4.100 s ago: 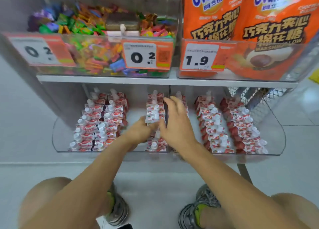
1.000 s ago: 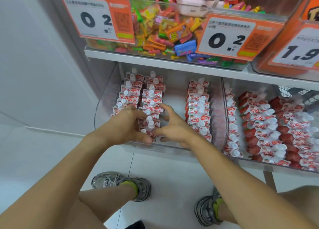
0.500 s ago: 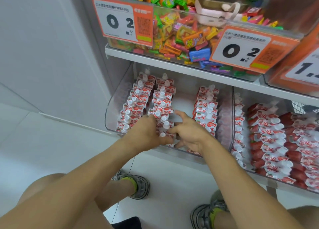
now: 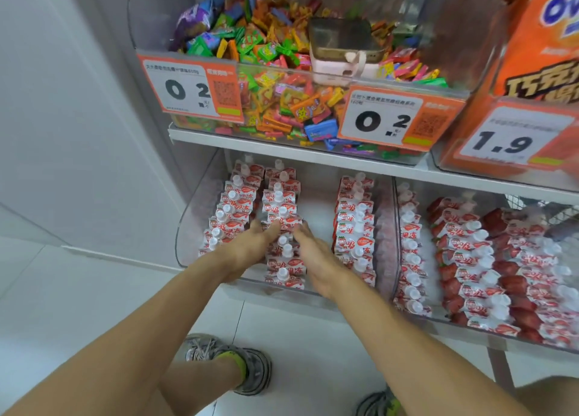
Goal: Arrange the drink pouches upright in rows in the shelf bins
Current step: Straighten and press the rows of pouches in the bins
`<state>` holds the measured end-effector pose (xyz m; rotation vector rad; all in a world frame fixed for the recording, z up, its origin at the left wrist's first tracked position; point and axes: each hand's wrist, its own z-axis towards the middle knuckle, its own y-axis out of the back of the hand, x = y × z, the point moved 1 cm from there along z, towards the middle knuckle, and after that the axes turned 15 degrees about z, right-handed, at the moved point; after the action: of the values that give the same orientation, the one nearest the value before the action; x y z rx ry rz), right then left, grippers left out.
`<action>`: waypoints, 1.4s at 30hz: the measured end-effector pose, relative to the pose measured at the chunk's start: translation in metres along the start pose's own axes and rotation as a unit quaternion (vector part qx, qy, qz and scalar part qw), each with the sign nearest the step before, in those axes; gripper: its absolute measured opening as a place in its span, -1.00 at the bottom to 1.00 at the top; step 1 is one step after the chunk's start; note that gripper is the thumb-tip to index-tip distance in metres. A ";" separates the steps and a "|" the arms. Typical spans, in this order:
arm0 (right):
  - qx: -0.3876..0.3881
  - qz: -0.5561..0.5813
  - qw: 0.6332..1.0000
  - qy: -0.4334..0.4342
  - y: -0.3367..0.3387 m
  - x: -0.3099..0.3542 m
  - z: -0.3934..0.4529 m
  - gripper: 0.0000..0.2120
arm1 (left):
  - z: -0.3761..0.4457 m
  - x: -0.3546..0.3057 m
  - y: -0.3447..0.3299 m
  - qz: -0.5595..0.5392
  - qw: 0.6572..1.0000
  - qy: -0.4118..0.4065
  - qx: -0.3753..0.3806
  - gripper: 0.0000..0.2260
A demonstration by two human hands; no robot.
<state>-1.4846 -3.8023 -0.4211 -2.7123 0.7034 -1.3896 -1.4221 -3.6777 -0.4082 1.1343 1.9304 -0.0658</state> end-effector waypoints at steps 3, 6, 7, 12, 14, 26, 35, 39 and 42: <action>-0.011 -0.008 1.000 0.006 -0.004 -0.003 0.008 -0.36 | 0.005 0.003 0.000 0.005 1.000 0.000 -0.005 -0.35; -0.063 -0.063 0.994 0.064 -0.008 0.002 0.016 -0.34 | 0.014 -0.002 -0.002 -0.001 0.998 -0.001 -0.069 -0.38; -0.080 -0.081 0.989 0.091 -0.010 0.005 0.018 -0.35 | 0.017 -0.006 -0.005 0.003 0.996 -0.006 -0.084 -0.39; -0.061 -0.055 0.992 0.094 -0.017 0.006 0.030 -0.45 | 0.034 -0.015 -0.018 -0.062 0.991 -0.019 -0.114 -0.43; -0.047 -0.056 0.995 0.070 -0.014 0.004 0.033 -0.46 | 0.040 -0.011 -0.014 -0.085 0.990 -0.023 -0.106 -0.48; -0.105 -0.095 0.981 0.131 -0.014 0.024 0.075 -0.45 | 0.085 -0.018 -0.001 -0.080 0.982 -0.055 -0.165 -0.52; -0.127 -0.096 0.966 0.204 0.000 0.036 0.098 -0.51 | 0.107 -0.025 0.001 -0.057 0.976 -0.112 -0.179 -0.59; -0.135 -0.054 0.964 0.223 0.006 0.032 0.102 -0.49 | 0.116 -0.030 0.000 -0.076 0.971 -0.143 -0.177 -0.56; -0.113 -0.036 0.968 0.219 0.006 0.033 0.105 -0.55 | 0.118 -0.033 -0.002 -0.106 0.972 -0.141 -0.153 -0.61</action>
<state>-1.3896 -3.8407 -0.4607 -2.6286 0.8327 -2.0825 -1.3401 -3.7534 -0.4590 0.6732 1.7268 -0.0402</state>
